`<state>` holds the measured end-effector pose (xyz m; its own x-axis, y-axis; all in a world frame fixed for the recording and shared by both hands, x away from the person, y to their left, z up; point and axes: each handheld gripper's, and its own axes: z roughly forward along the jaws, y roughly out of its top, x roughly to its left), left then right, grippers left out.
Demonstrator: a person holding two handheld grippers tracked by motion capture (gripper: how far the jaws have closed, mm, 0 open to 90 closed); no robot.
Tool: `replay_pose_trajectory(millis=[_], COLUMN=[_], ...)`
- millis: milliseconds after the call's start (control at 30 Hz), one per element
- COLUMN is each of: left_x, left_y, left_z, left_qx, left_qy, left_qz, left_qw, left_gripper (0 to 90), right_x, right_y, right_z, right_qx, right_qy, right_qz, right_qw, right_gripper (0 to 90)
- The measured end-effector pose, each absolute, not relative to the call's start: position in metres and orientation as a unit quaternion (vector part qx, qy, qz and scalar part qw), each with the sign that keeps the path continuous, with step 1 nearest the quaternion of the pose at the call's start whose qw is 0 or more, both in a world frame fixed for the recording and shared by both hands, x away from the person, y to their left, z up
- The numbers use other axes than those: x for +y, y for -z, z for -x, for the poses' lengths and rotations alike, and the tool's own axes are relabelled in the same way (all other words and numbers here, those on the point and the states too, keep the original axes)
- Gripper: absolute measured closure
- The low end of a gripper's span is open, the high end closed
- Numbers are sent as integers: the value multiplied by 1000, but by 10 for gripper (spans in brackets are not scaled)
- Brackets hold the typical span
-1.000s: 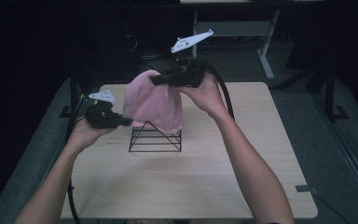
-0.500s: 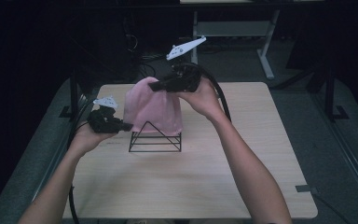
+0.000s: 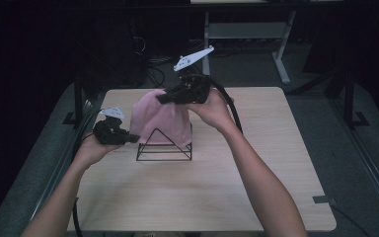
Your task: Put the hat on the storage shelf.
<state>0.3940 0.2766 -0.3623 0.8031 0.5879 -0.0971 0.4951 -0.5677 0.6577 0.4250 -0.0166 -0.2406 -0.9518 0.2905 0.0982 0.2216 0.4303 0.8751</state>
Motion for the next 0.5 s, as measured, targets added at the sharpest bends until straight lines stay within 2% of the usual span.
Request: replay_pose_trajectory(millis=[500], left_x=[277], left_y=[373], left_z=[-396], left_qx=[310], left_qy=[-64], left_qz=[-889], left_qw=[331], left_gripper=[796], right_x=[-14], right_y=[252], right_z=[-423], right_qx=[848], right_qy=[-506], right_qz=[-156], right_qw=[17], right_gripper=[759])
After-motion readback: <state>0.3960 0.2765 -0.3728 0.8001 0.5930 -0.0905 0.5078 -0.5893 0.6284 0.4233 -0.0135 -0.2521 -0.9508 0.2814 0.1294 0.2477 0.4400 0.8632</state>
